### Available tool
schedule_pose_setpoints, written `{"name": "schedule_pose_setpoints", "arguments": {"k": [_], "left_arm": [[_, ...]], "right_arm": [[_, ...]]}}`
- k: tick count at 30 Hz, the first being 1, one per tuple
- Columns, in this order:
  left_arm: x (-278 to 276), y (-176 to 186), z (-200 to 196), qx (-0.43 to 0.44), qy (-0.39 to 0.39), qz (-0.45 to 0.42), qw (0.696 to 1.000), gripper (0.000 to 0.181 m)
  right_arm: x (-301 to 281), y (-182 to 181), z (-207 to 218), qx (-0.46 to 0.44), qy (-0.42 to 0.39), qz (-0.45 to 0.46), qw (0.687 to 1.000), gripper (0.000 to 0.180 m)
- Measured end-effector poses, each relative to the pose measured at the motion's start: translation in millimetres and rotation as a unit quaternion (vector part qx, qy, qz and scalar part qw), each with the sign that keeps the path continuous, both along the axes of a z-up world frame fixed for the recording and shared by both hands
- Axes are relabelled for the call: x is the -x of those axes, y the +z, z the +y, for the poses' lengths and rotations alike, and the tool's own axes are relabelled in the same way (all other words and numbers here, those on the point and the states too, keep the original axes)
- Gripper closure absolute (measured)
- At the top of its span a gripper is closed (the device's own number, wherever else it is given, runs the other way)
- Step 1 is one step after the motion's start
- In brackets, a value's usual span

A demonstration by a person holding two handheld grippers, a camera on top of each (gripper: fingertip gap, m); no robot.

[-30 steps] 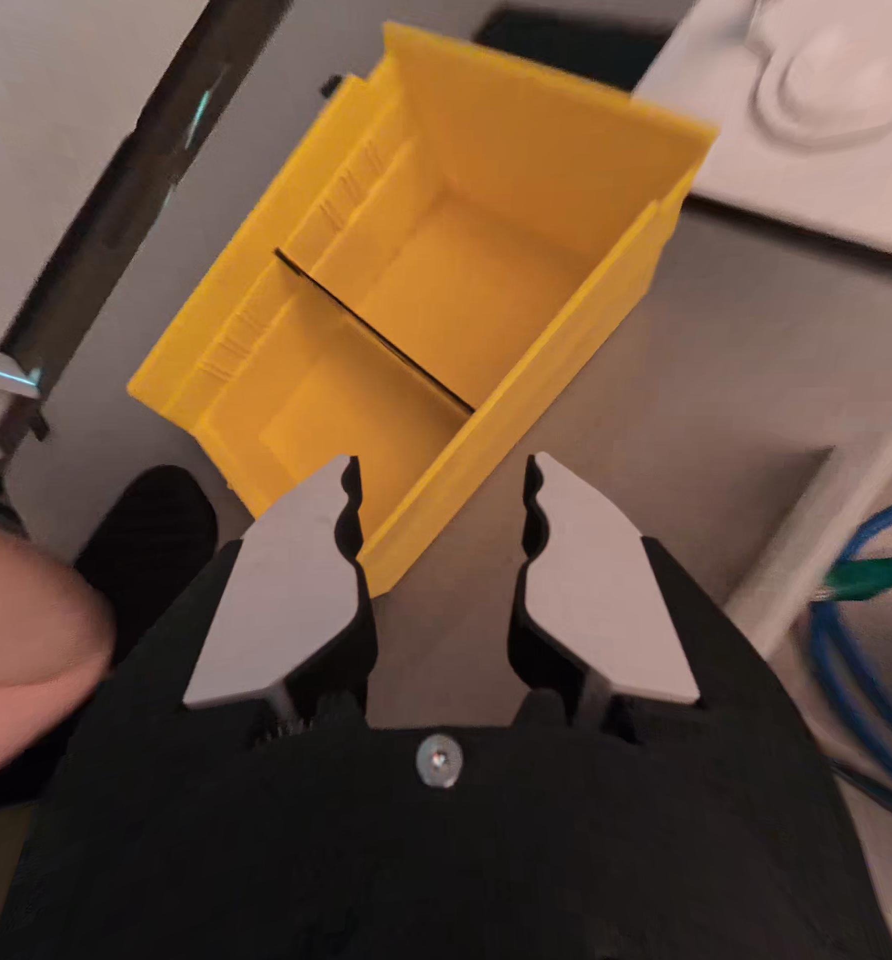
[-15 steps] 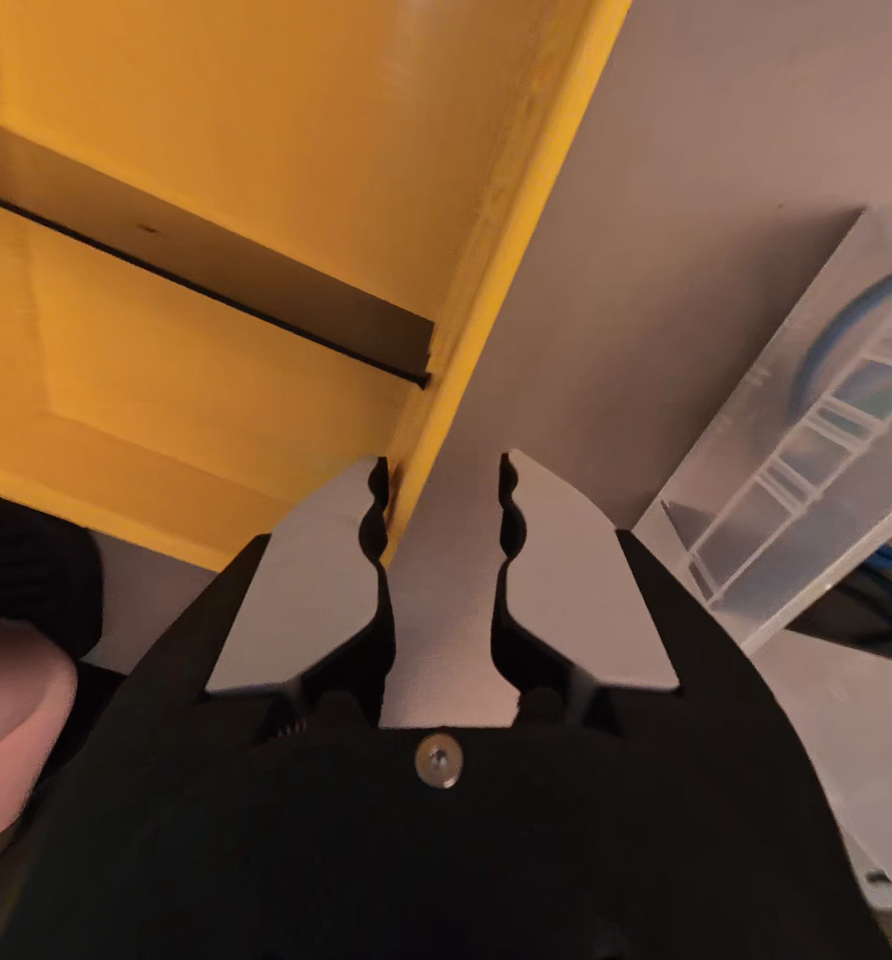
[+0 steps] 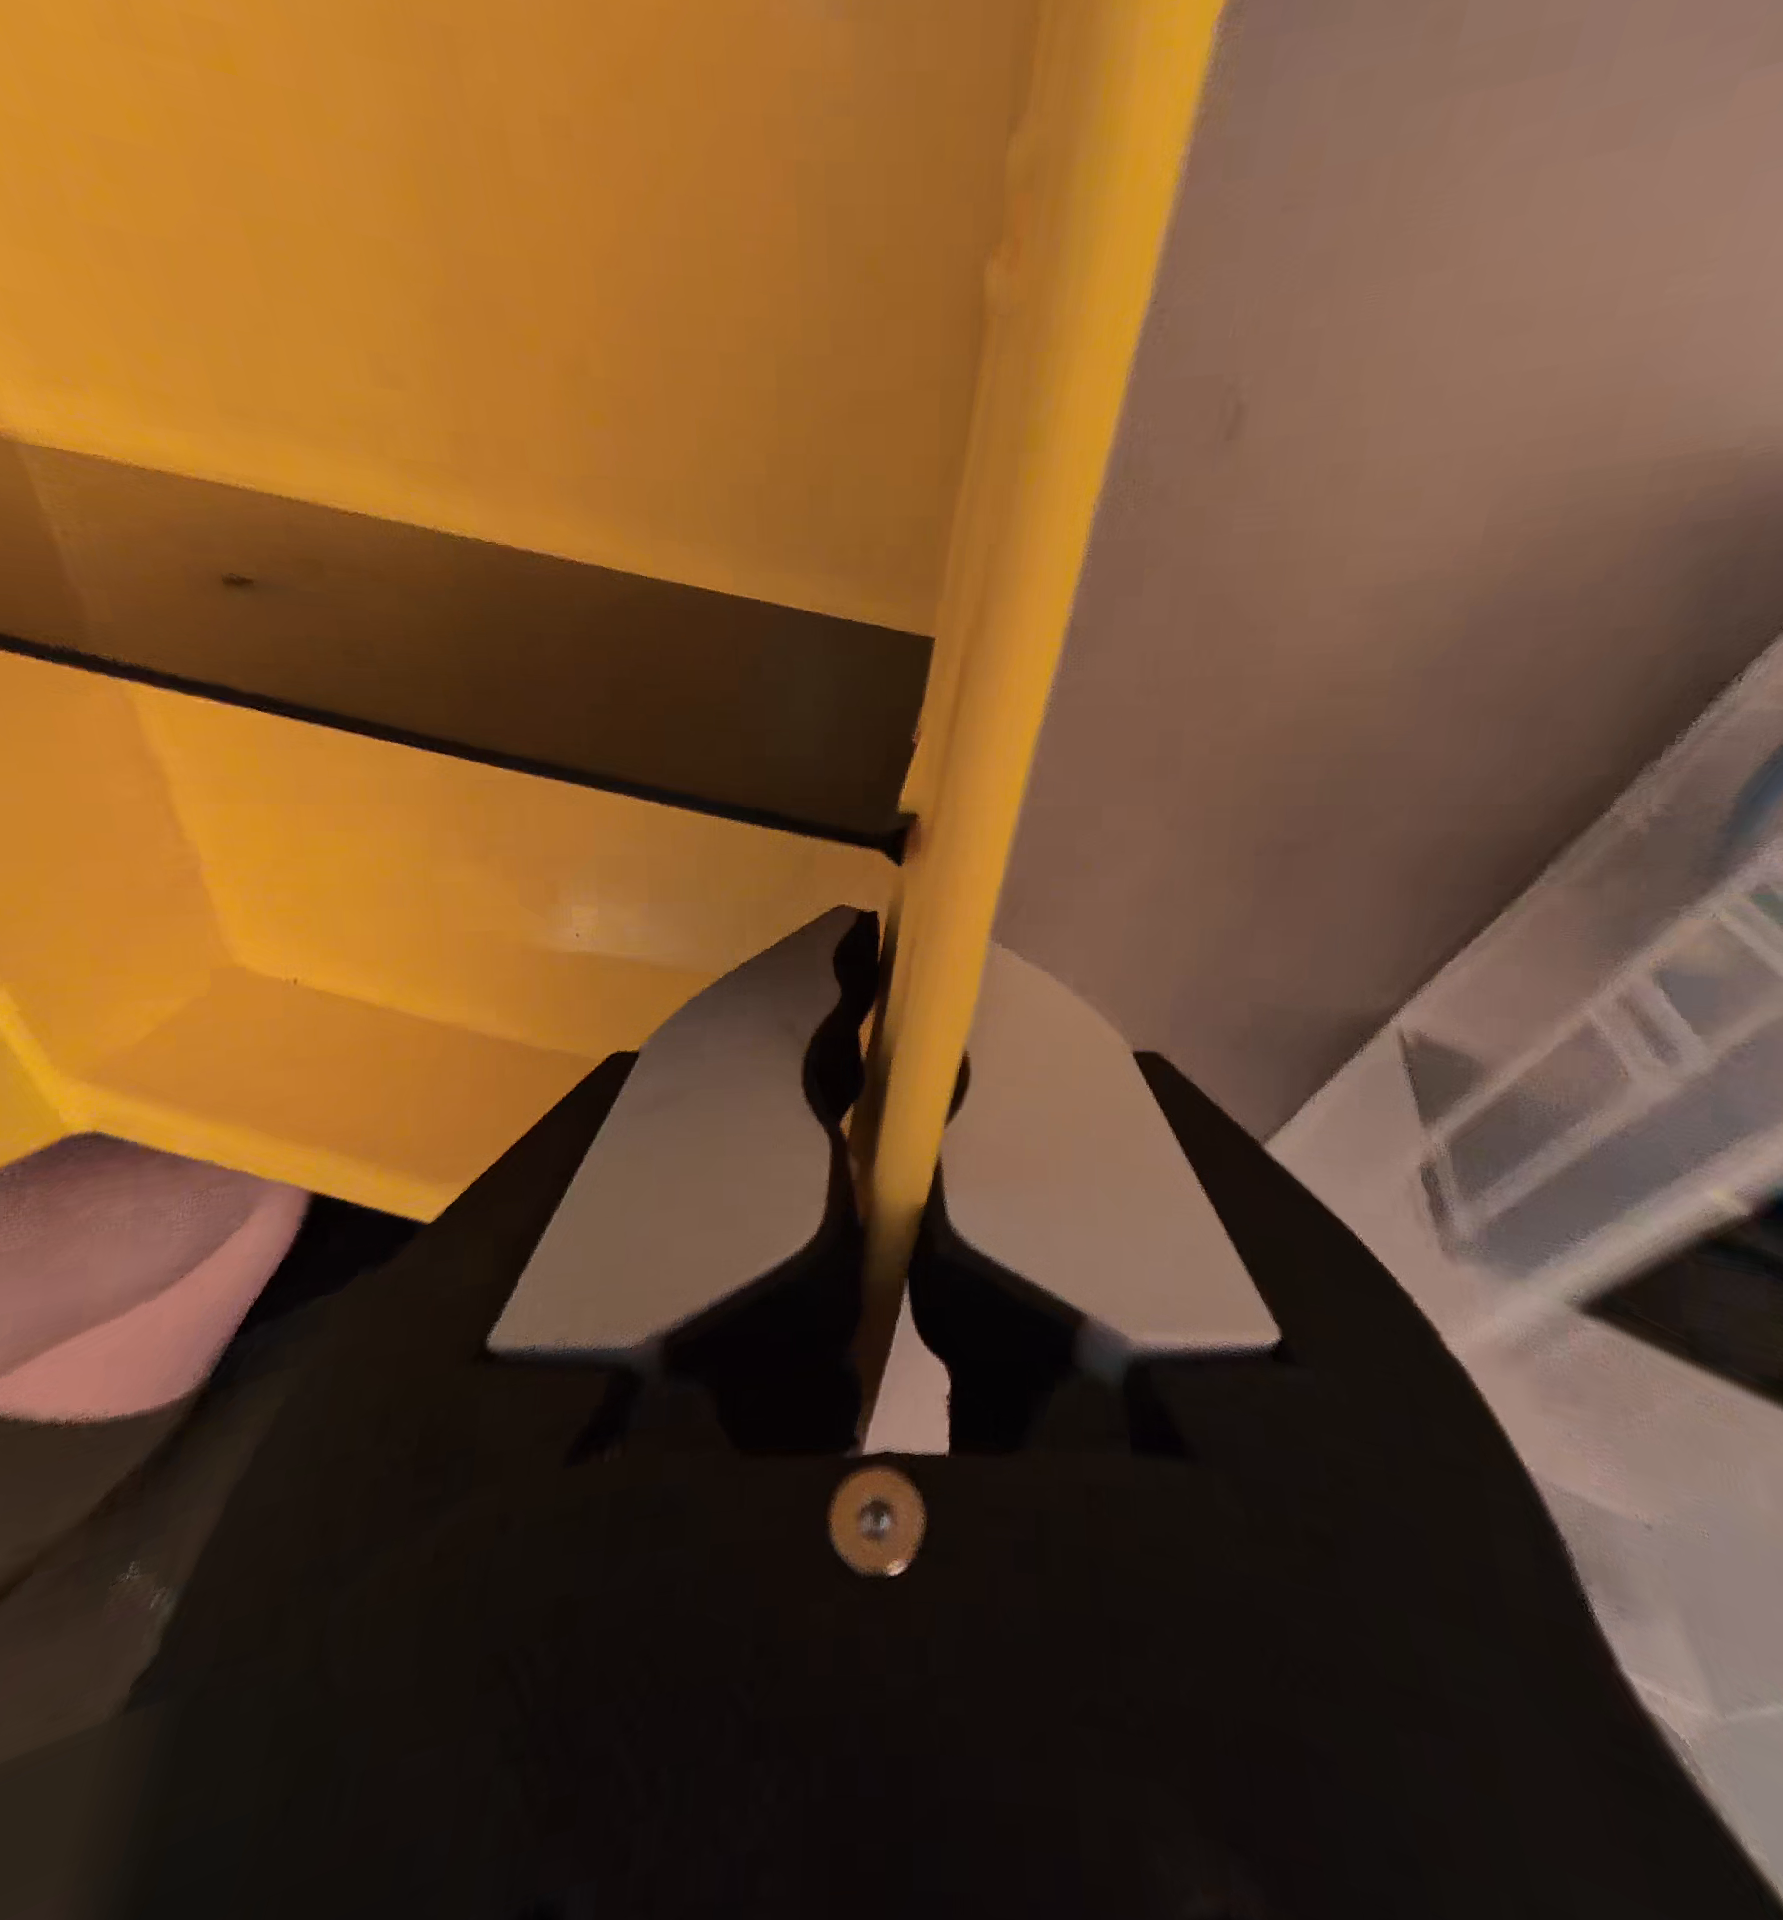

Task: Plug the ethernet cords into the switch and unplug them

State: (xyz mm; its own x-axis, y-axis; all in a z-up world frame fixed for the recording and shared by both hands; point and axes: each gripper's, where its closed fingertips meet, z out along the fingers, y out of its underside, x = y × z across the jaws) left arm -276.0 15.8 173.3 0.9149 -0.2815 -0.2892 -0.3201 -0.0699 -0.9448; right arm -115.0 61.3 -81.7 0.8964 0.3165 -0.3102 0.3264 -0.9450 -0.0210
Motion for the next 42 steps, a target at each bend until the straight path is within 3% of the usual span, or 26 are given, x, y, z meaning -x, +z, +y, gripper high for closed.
{"name": "schedule_pose_setpoints", "arguments": {"k": [3, 6, 9, 12, 15, 16, 17, 19, 23, 24, 26, 28, 31, 32, 33, 34, 36, 42], "left_arm": [[11, 37, -38, -0.052, -0.049, -0.113, 0.991, 0.106], [12, 60, -66, -0.065, -0.149, -0.235, 0.958, 0.105], [-23, 31, -58, 0.036, -0.215, -0.224, 0.95, 0.093], [-108, -34, -36, 0.185, -0.287, -0.185, 0.922, 0.077], [-206, -112, -27, 0.333, -0.338, -0.166, 0.864, 0.07], [-226, -140, -17, 0.367, -0.323, -0.131, 0.862, 0.064], [-239, -168, -1, 0.389, -0.287, -0.096, 0.87, 0.054], [-266, -211, 15, 0.432, -0.253, -0.08, 0.862, 0.056], [-291, -278, 1, 0.551, -0.229, 0.004, 0.802, 0.056], [-293, -286, -5, 0.574, -0.233, 0.025, 0.785, 0.047], [-296, -292, -17, 0.625, -0.243, 0.032, 0.741, 0.061], [-289, -294, -18, 0.655, -0.237, 0.047, 0.716, 0.064], [-272, -286, -11, 0.691, -0.246, 0.012, 0.68, 0.097], [-265, -281, -8, 0.697, -0.249, -0.008, 0.672, 0.119], [-255, -276, -2, 0.697, -0.246, -0.021, 0.673, 0.14], [-240, -275, 8, 0.688, -0.231, -0.017, 0.688, 0.149], [-205, -275, 29, 0.663, -0.195, 0.016, 0.723, 0.158], [-82, -275, 71, 0.619, -0.081, 0.068, 0.778, 0.172]], "right_arm": [[-25, 66, 0, -0.018, 0.018, 0.037, 0.999, 0.176], [-90, 138, -8, -0.045, 0.01, 0.047, 0.998, 0.176], [-186, 191, -20, -0.087, -0.05, 0.036, 0.994, 0.175], [-295, 210, -43, -0.121, -0.141, 0.01, 0.983, 0.175], [-393, 194, -78, -0.122, -0.221, -0.023, 0.967, 0.176], [-419, 184, -91, -0.116, -0.245, -0.031, 0.962, 0.176], [-443, 172, -104, -0.108, -0.268, -0.037, 0.957, 0.175], [-482, 147, -130, -0.089, -0.308, -0.043, 0.946, 0.176], [-533, 100, -171, -0.048, -0.375, -0.047, 0.925, 0.174], [-542, 89, -179, -0.038, -0.387, -0.051, 0.92, 0.174], [-557, 70, -193, -0.02, -0.403, -0.059, 0.913, 0.174], [-564, 53, -202, -0.003, -0.405, -0.062, 0.912, 0.175], [-563, 32, -209, 0.01, -0.388, -0.067, 0.919, 0.175], [-562, 27, -209, 0.012, -0.38, -0.07, 0.922, 0.175], [-560, 21, -209, 0.014, -0.372, -0.073, 0.925, 0.175], [-558, 16, -209, 0.015, -0.363, -0.076, 0.928, 0.175], [-553, 7, -208, 0.019, -0.344, -0.08, 0.935, 0.175], [-529, -14, -189, 0.017, -0.298, -0.08, 0.951, 0.176]]}}
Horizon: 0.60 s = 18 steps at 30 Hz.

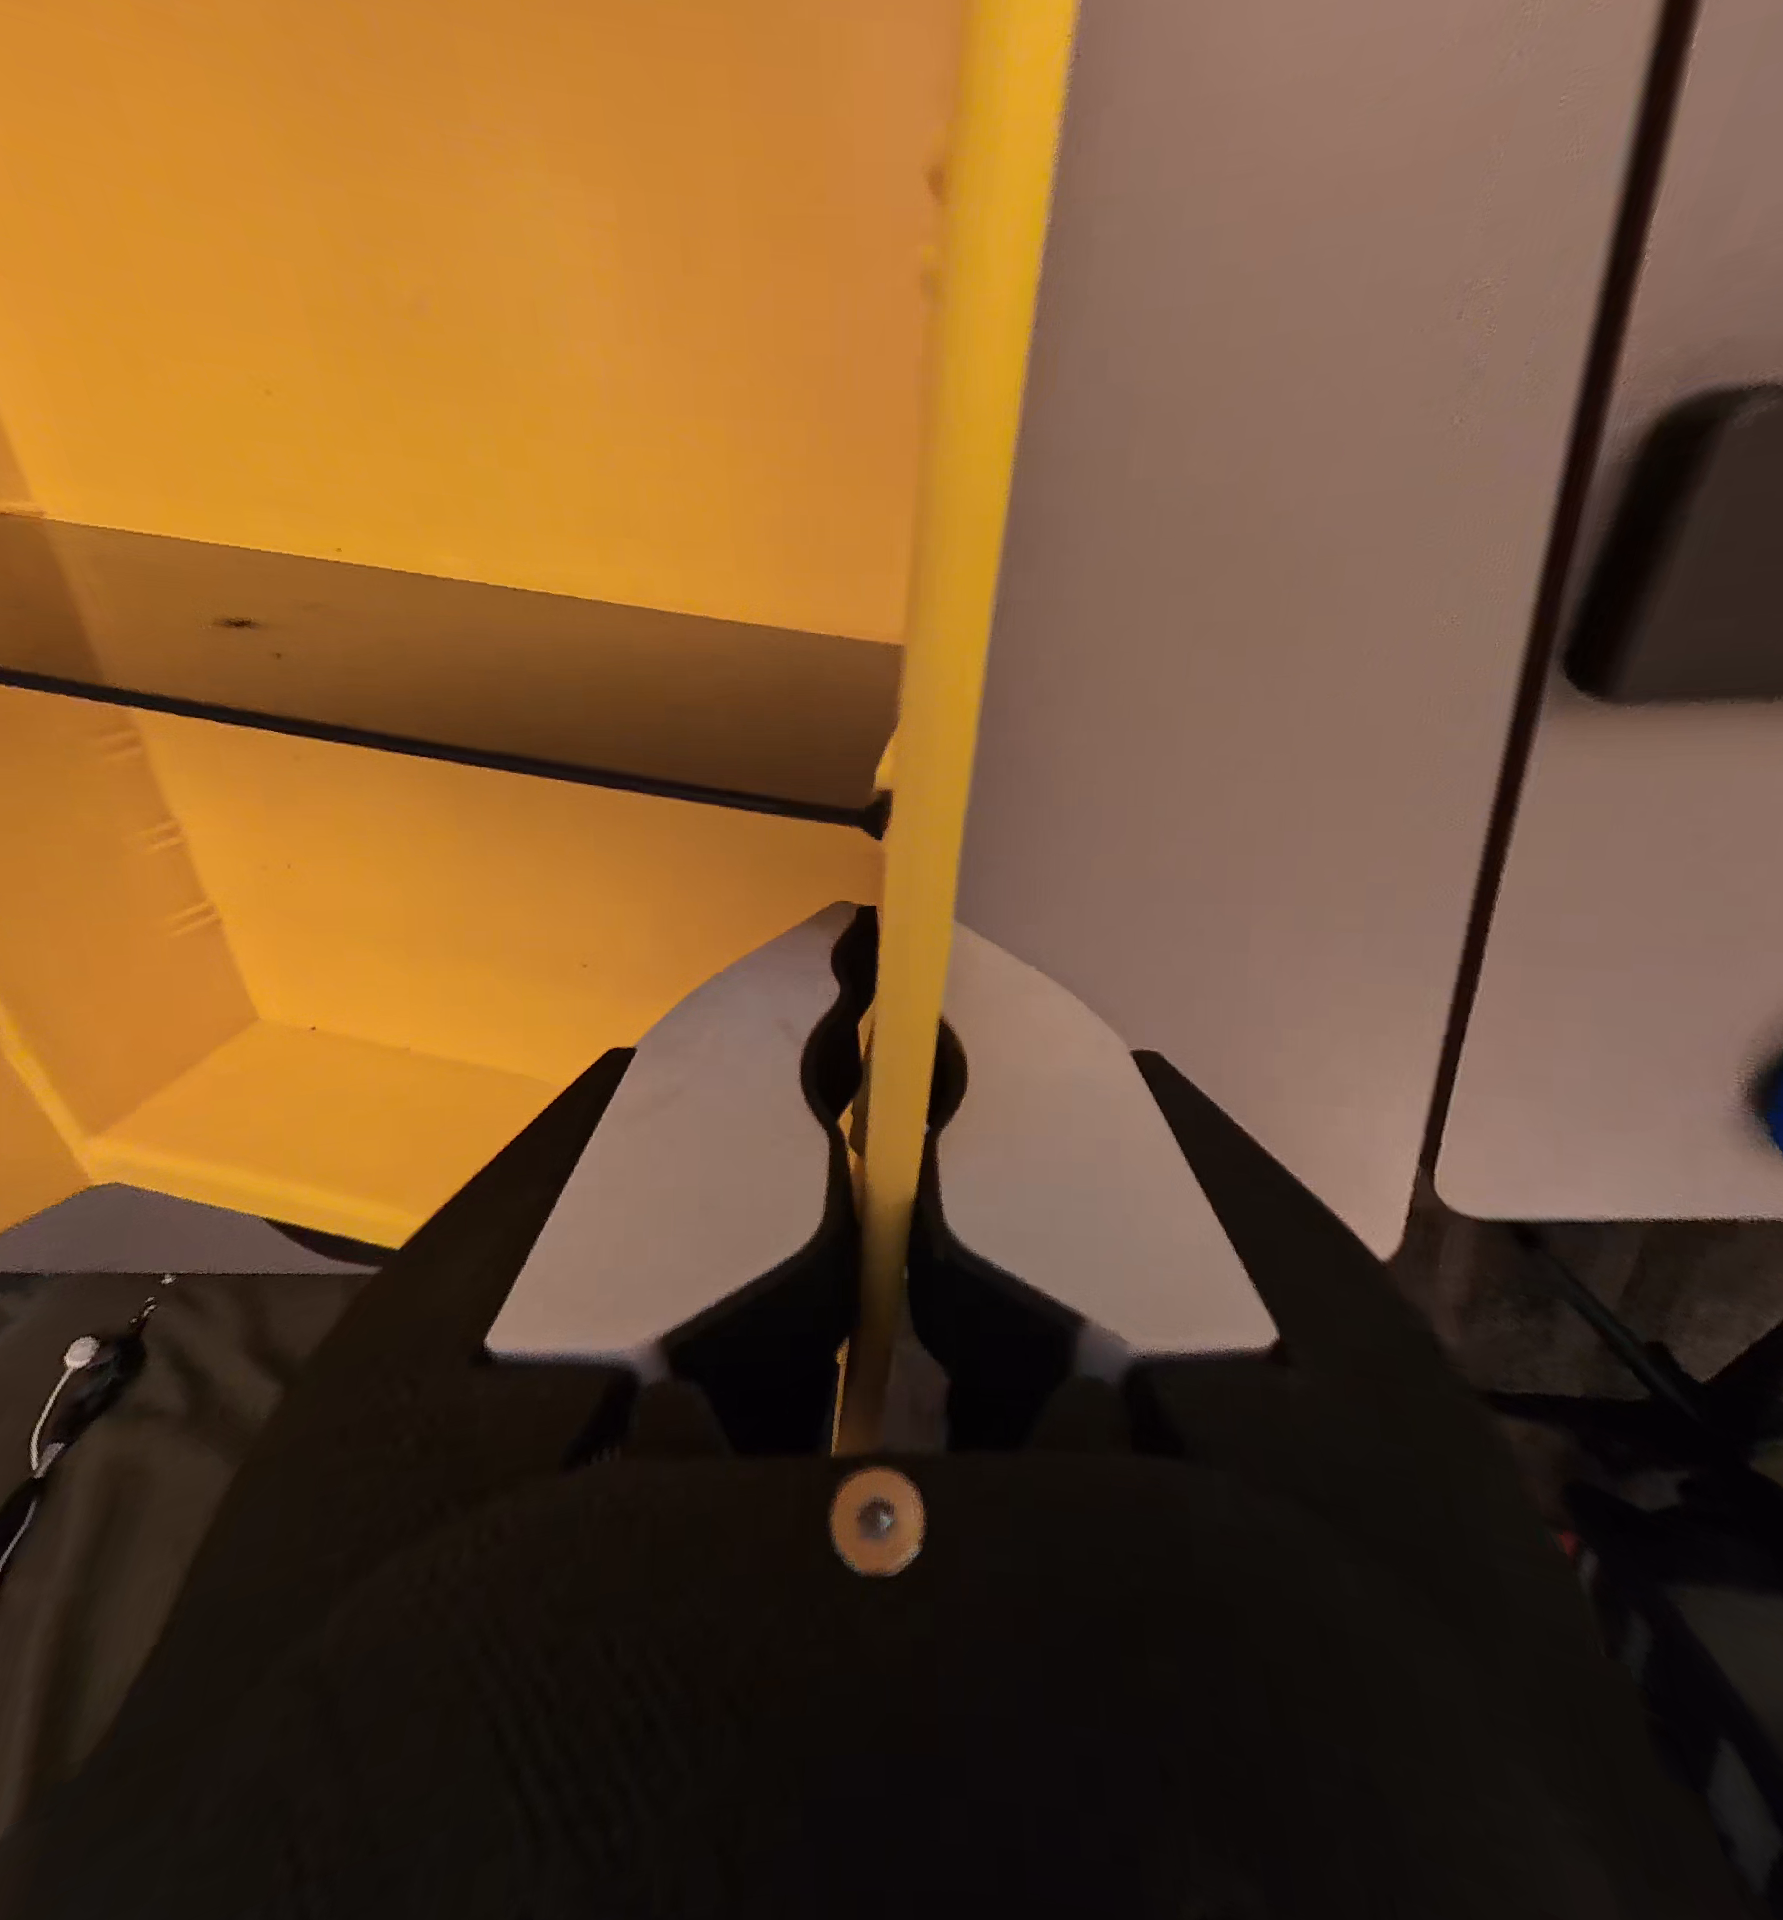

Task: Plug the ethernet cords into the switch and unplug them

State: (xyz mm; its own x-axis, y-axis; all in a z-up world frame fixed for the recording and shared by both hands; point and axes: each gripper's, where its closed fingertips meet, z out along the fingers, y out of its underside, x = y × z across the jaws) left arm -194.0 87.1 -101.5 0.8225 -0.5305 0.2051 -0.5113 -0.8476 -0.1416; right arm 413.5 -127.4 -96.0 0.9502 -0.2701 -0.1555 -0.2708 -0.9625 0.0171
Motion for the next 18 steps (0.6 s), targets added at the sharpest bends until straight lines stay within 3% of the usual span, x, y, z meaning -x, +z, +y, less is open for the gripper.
{"name": "schedule_pose_setpoints", "arguments": {"k": [4, 12, 14, 18], "left_arm": [[93, 1, 9, -0.025, 0.074, 0.001, 0.997, 0.161], [269, 4, -20, -0.065, 0.274, -0.031, 0.959, 0.173], [297, 5, -28, -0.079, 0.315, -0.046, 0.945, 0.172], [320, 5, -45, -0.093, 0.311, -0.033, 0.945, 0.173]], "right_arm": [[24, -7, 22, -0.013, 0.025, 0.013, 1.0, 0.176], [75, -26, 76, -0.04, 0.069, 0.025, 0.997, 0.176], [86, -33, 86, -0.037, 0.082, 0.022, 0.996, 0.176], [98, -40, 100, -0.031, 0.106, 0.012, 0.994, 0.176]]}}
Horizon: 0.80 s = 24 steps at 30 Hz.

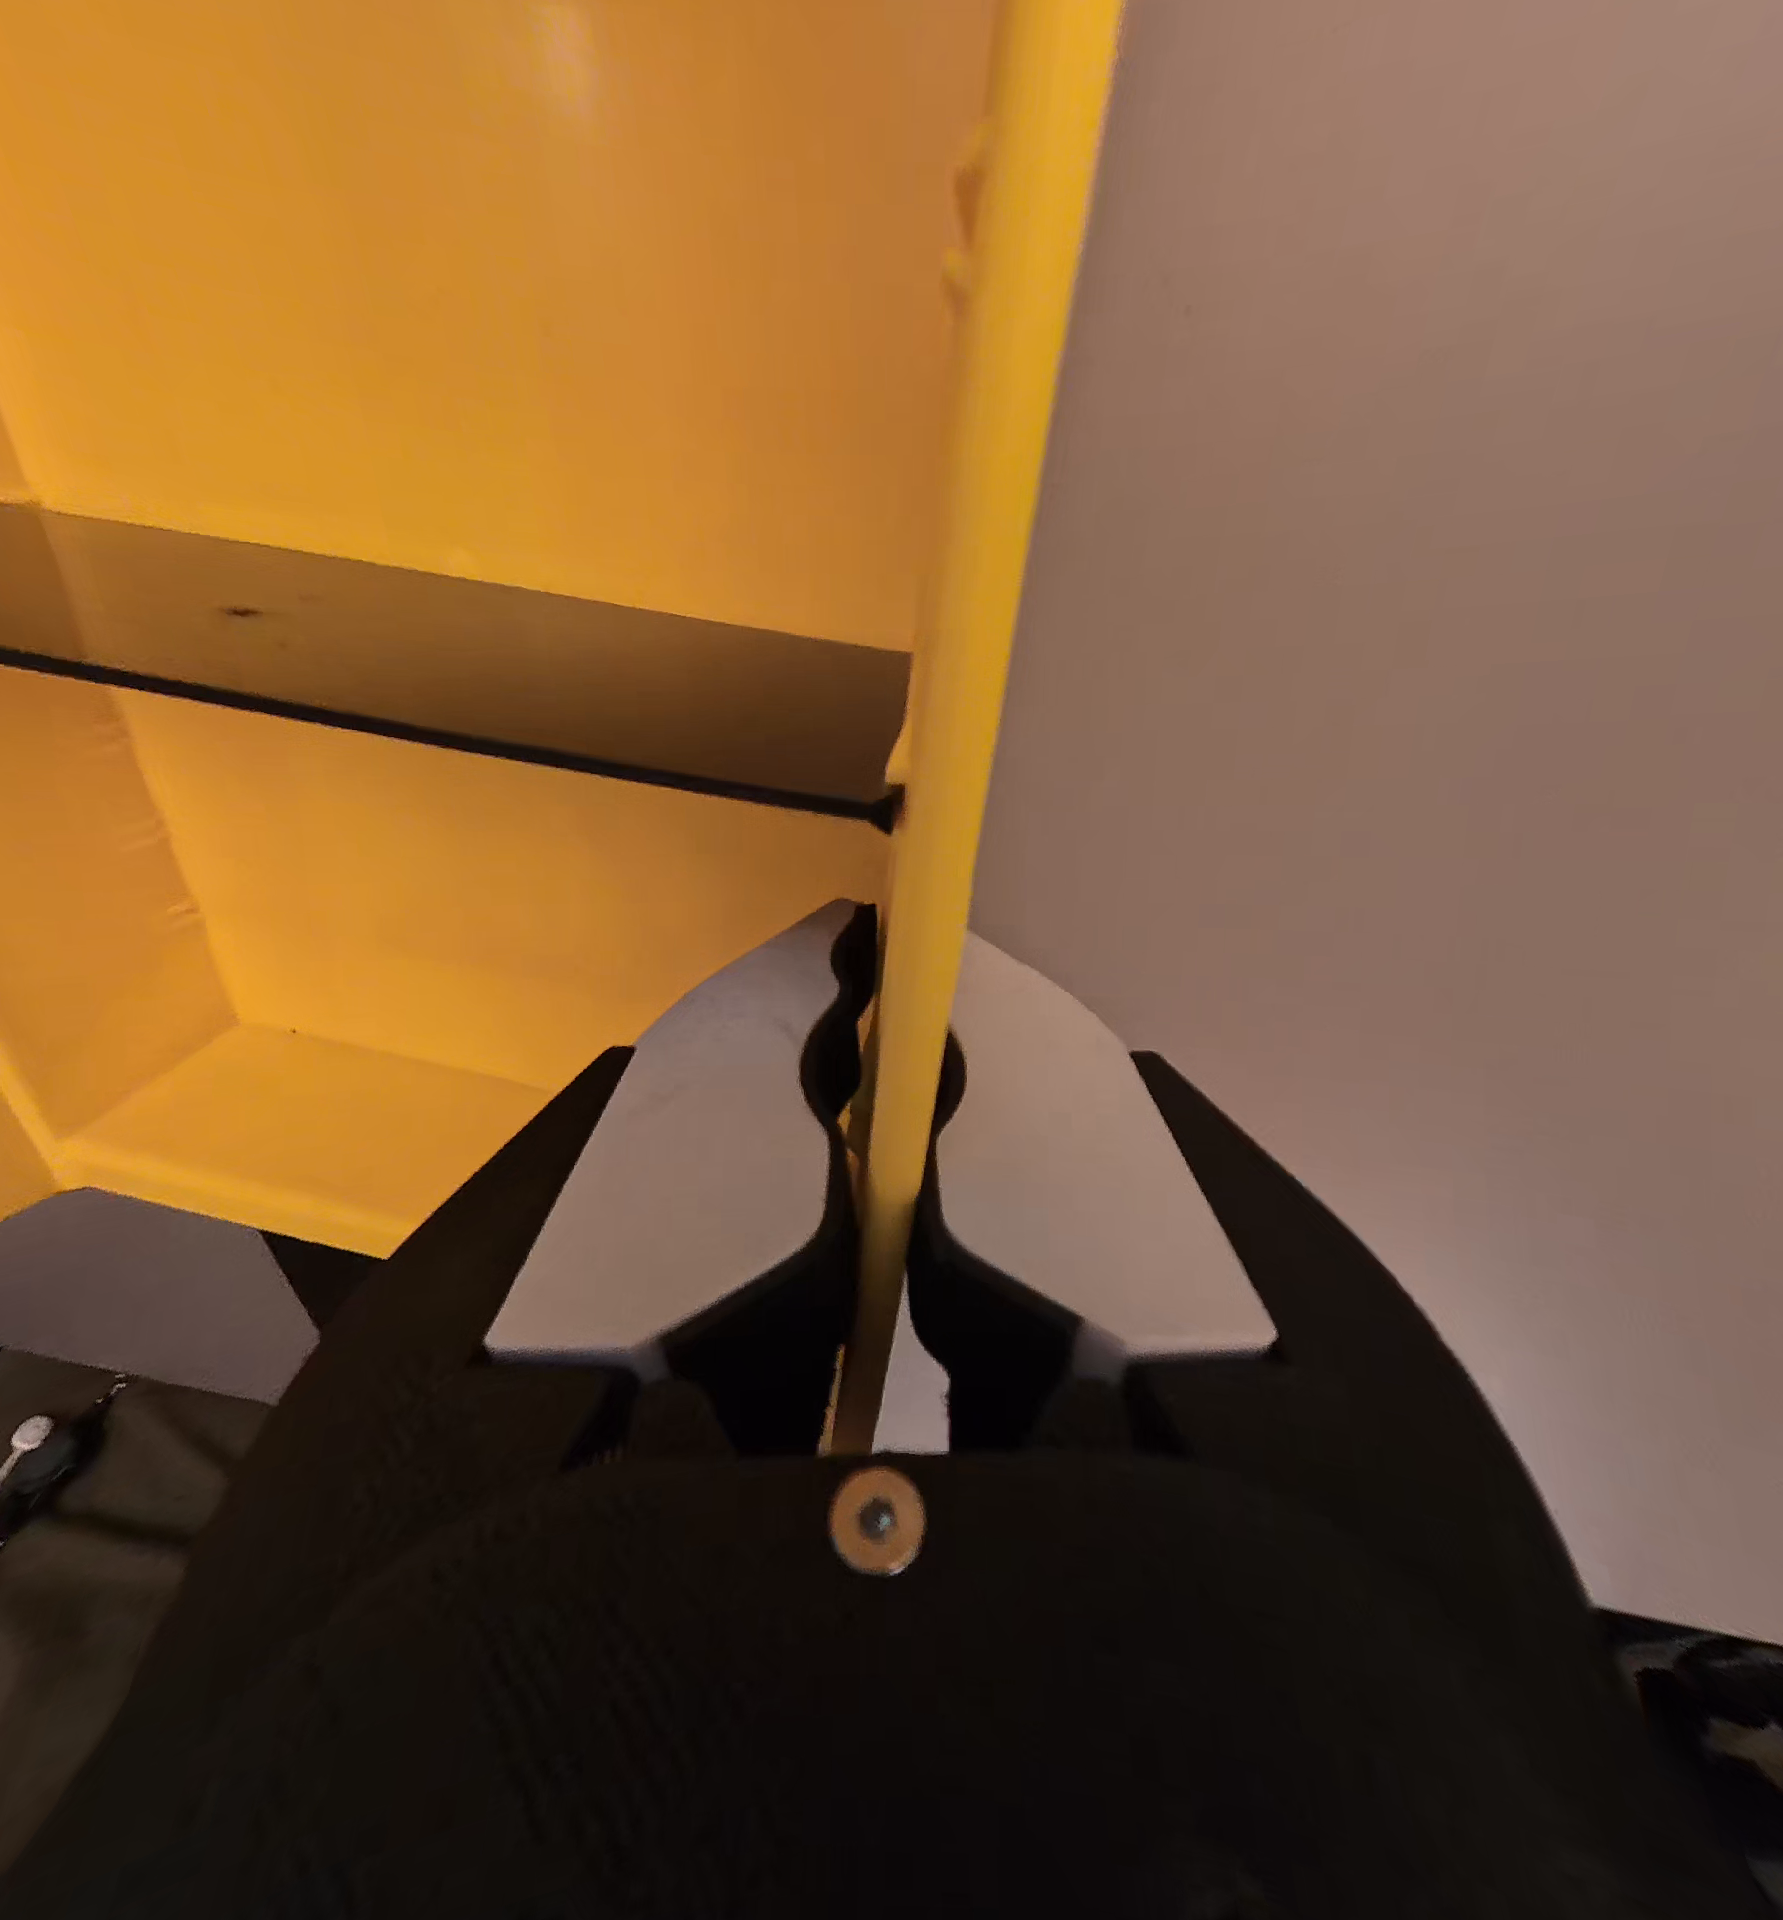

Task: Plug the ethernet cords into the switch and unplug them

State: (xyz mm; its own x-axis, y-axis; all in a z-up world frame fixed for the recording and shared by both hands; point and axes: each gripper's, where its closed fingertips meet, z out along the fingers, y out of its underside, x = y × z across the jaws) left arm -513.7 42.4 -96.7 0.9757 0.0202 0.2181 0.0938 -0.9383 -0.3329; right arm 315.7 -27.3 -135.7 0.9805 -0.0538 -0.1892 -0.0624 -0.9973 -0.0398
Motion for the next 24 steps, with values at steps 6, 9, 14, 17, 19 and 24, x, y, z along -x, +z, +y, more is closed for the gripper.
{"name": "schedule_pose_setpoints", "arguments": {"k": [6, 9, 14, 17, 19, 24], "left_arm": [[6, 0, -6, -0.008, -0.018, 0.003, 1.0, 0.172], [15, 0, -9, -0.005, -0.034, 0.018, 0.999, 0.173], [17, 0, -11, -0.02, -0.11, 0.041, 0.993, 0.173], [12, 0, -9, -0.009, -0.137, 0.079, 0.987, 0.173], [5, 0, -5, -0.007, -0.148, 0.078, 0.986, 0.173], [7, 0, -2, -0.02, -0.133, 0.037, 0.99, 0.173]], "right_arm": [[-4, 0, 8, 0.008, -0.004, -0.007, 1.0, 0.175], [-15, 0, 3, 0.008, -0.029, -0.005, 1.0, 0.175], [-34, 0, -11, 0.015, -0.055, -0.007, 0.998, 0.175], [-39, 0, -14, 0.015, -0.067, -0.004, 0.998, 0.175], [-40, 0, -13, 0.02, -0.066, -0.01, 0.998, 0.174], [-42, 0, -13, 0.021, -0.075, -0.004, 0.997, 0.175]]}}
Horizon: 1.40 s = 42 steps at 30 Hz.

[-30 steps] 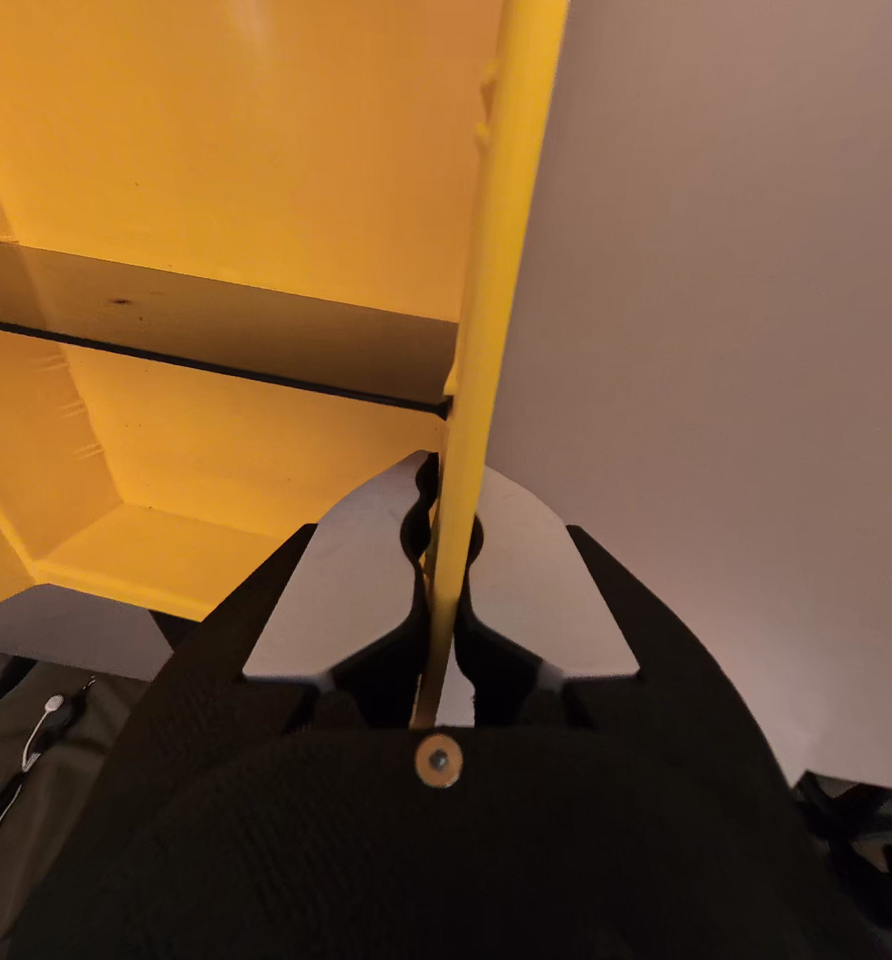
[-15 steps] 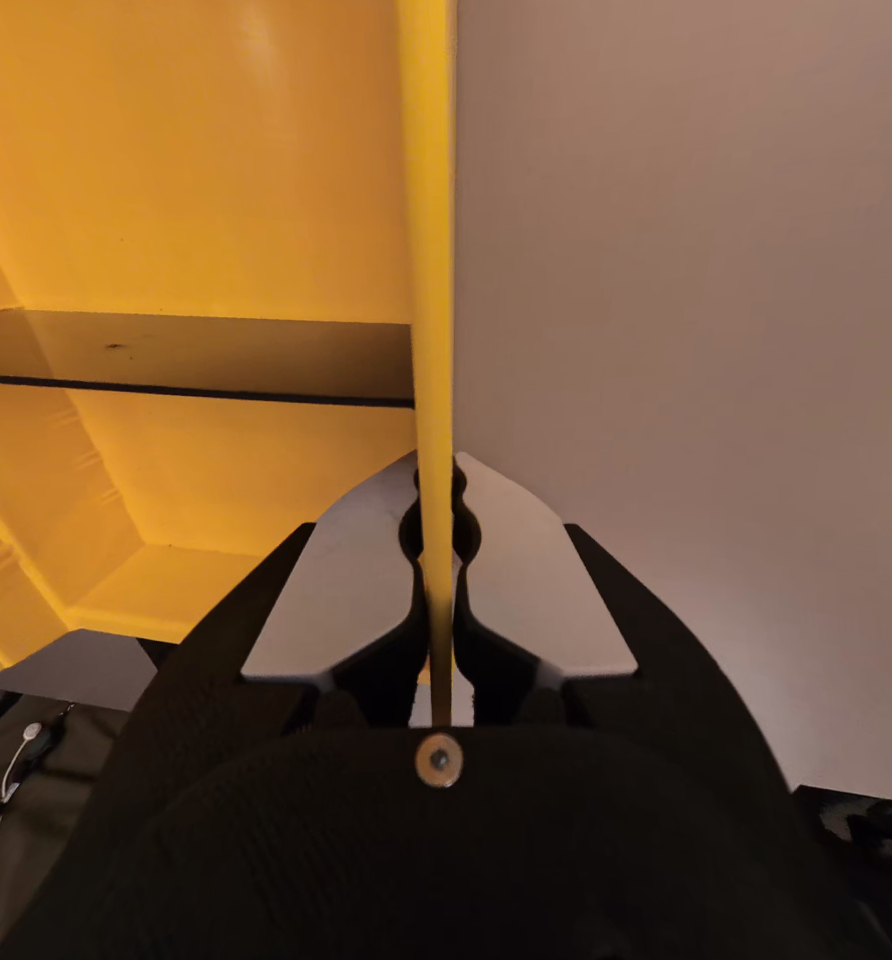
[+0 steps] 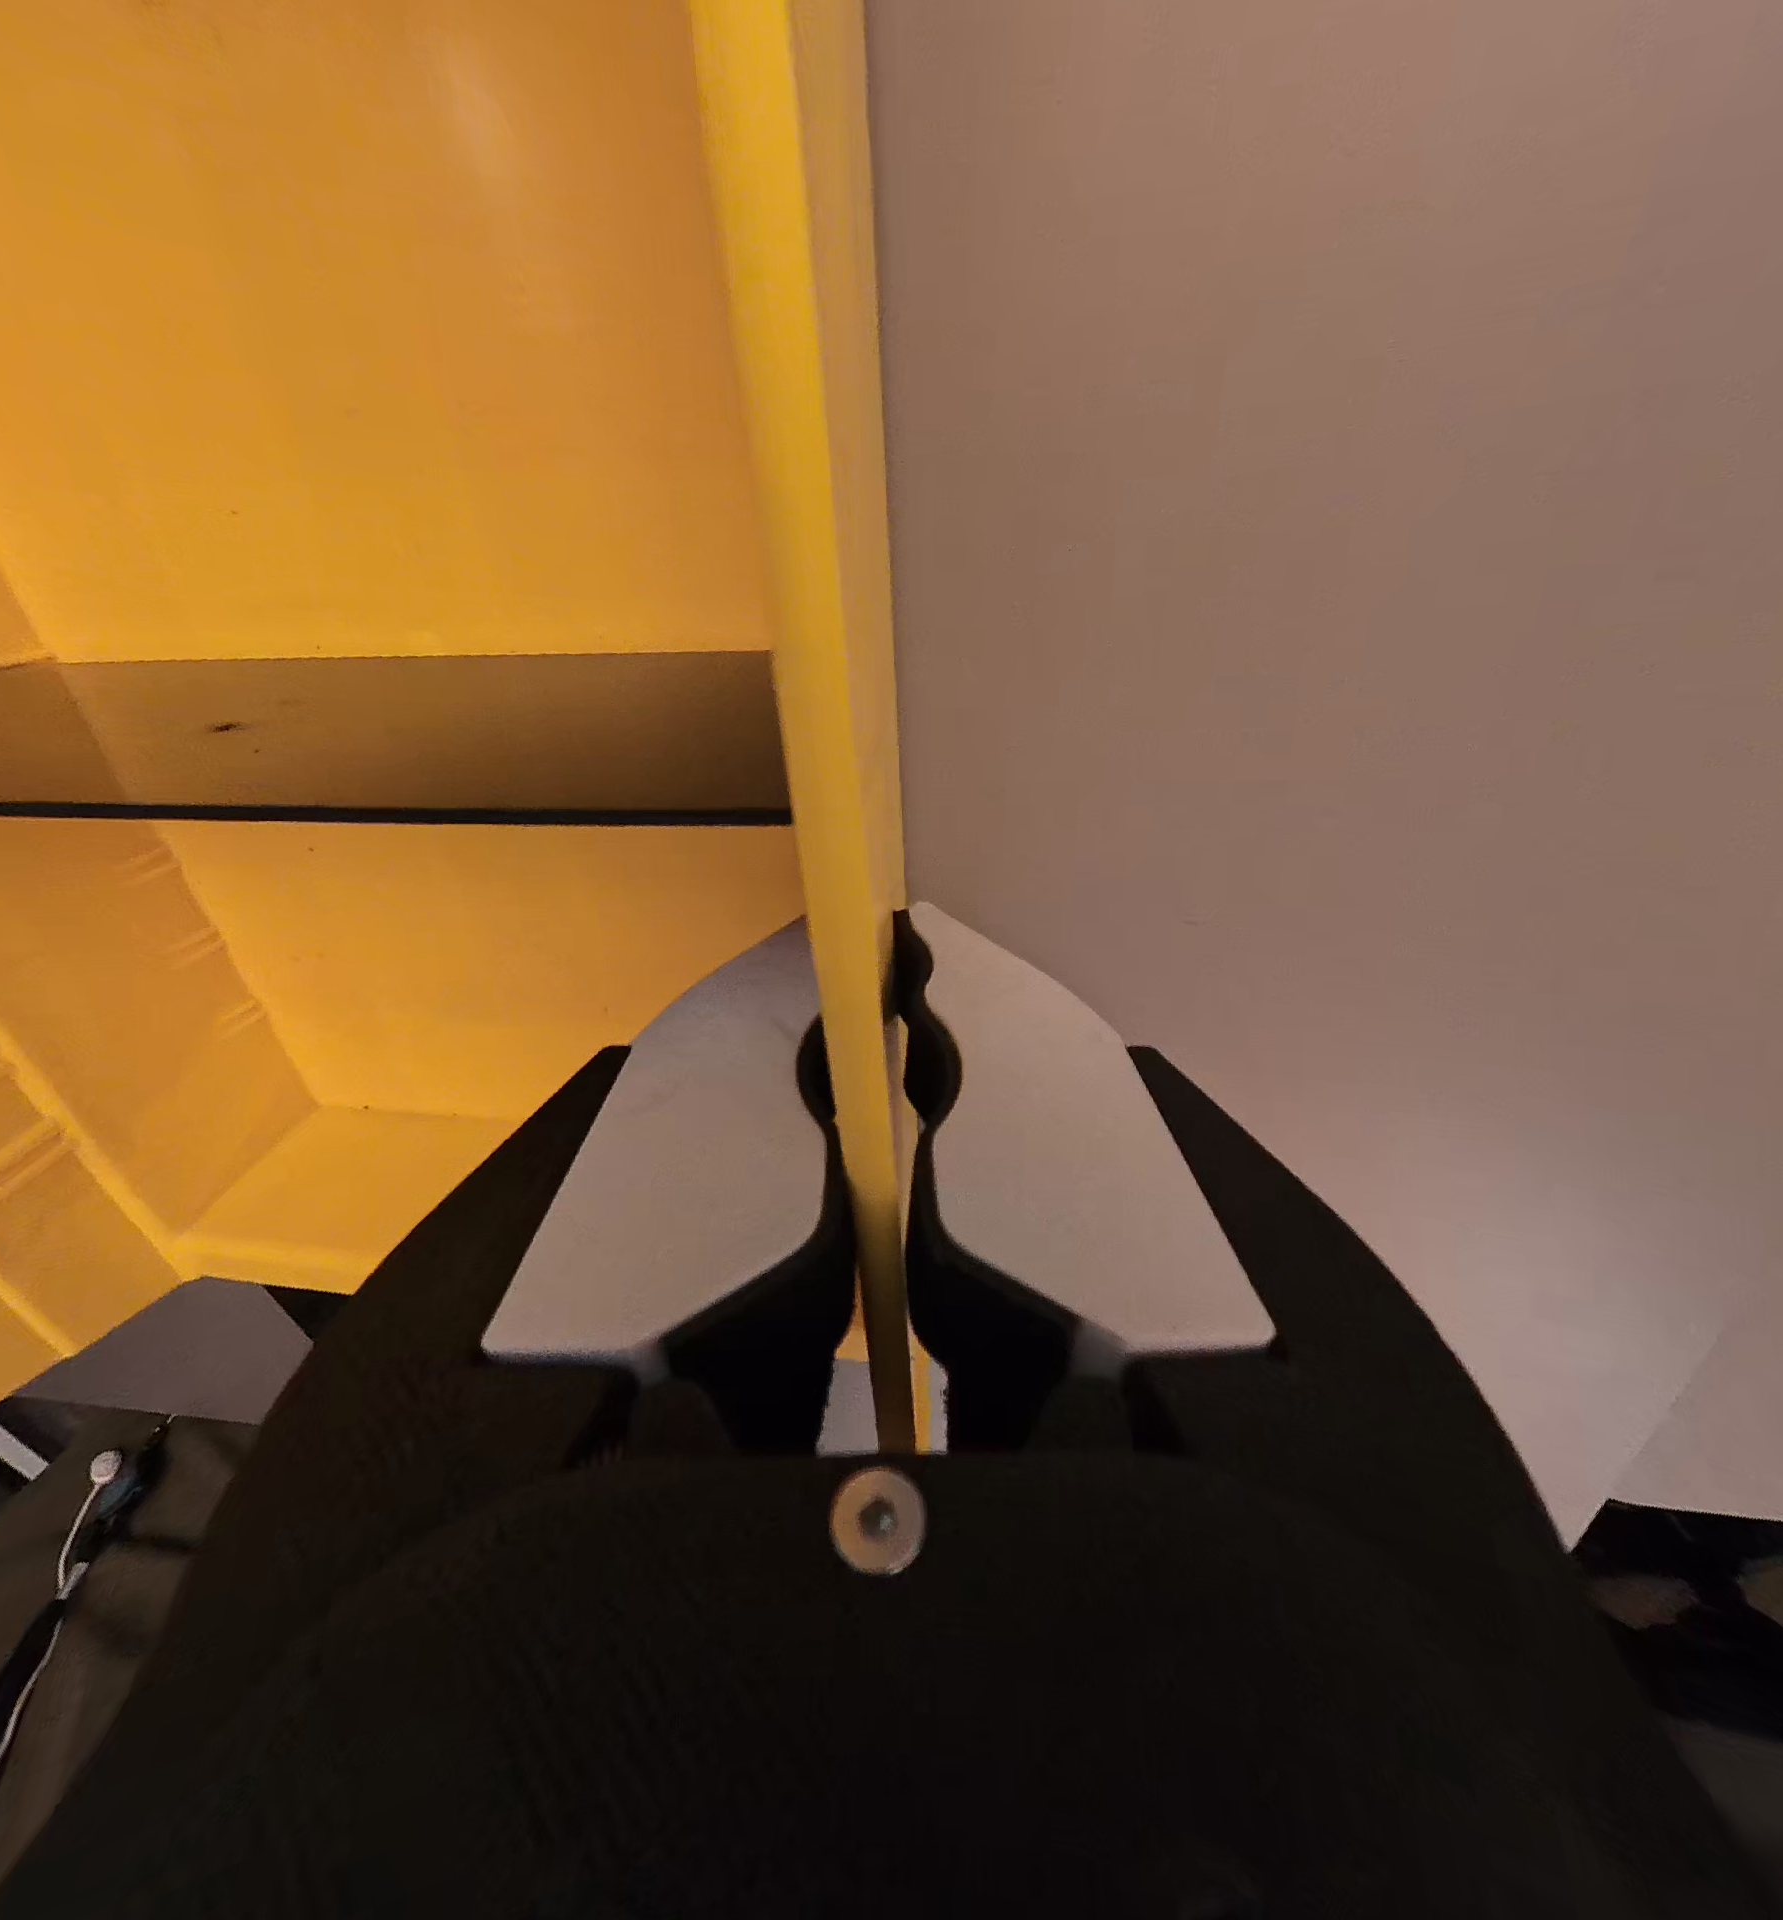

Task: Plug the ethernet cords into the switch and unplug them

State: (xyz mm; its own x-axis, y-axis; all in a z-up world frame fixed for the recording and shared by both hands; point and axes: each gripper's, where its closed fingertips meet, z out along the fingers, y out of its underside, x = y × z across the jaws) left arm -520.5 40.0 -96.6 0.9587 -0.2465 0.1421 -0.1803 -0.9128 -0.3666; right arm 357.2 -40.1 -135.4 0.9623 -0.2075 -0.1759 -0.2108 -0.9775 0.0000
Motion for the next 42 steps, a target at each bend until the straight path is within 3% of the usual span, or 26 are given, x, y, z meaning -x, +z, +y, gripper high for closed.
{"name": "schedule_pose_setpoints", "arguments": {"k": [7, 9, 12, 14, 16, 18, 20, 22, 24, 26, 30, 34, 38, 42], "left_arm": [[17, 0, -1, -0.013, 0.025, 0.034, 0.999, 0.175], [17, 3, -2, -0.027, 0.036, 0.006, 0.999, 0.173], [28, 42, 0, -0.081, 0.075, -0.076, 0.991, 0.149], [41, 100, -1, -0.137, 0.087, -0.106, 0.981, 0.149], [39, 181, 1, -0.22, 0.072, -0.107, 0.967, 0.152], [6, 270, 1, -0.316, 0.029, -0.112, 0.942, 0.151], [-57, 338, -2, -0.39, -0.034, -0.133, 0.911, 0.147], [-134, 370, 0, -0.442, -0.083, -0.138, 0.882, 0.124], [-206, 355, 13, -0.446, -0.104, -0.1, 0.884, 0.095], [-268, 304, 32, -0.417, -0.104, -0.051, 0.902, 0.055], [-349, 174, 51, -0.357, -0.058, -0.053, 0.931, 0.045], [-354, 61, 52, -0.315, -0.002, 0.009, 0.949, 0.042], [-347, 0, 45, -0.278, 0.039, 0.033, 0.959, 0.037], [-344, -46, 41, -0.222, 0.054, 0.044, 0.972, 0.036]], "right_arm": [[2, 0, 8, -0.008, -0.002, -0.011, 1.0, 0.175], [2, 1, 11, -0.038, 0.001, -0.007, 0.999, 0.174], [-1, 24, 17, -0.13, -0.007, 0.007, 0.992, 0.166], [-13, 65, 17, -0.186, -0.016, -0.004, 0.982, 0.161], [-26, 133, 22, -0.26, -0.025, -0.051, 0.964, 0.152], [-18, 227, 37, -0.378, -0.025, -0.099, 0.92, 0.143], [18, 327, 53, -0.513, -0.008, -0.146, 0.846, 0.122], [78, 399, 62, -0.61, 0.025, -0.196, 0.767, 0.104], [152, 418, 75, -0.646, 0.072, -0.217, 0.728, 0.09], [225, 390, 93, -0.652, 0.121, -0.211, 0.718, 0.083], [317, 245, 123, -0.579, 0.173, -0.184, 0.775, 0.07], [341, 117, 128, -0.515, 0.146, -0.175, 0.827, 0.066], [356, 39, 124, -0.452, 0.124, -0.159, 0.869, 0.06], [365, -1, 125, -0.411, 0.096, -0.154, 0.894, 0.054]]}}
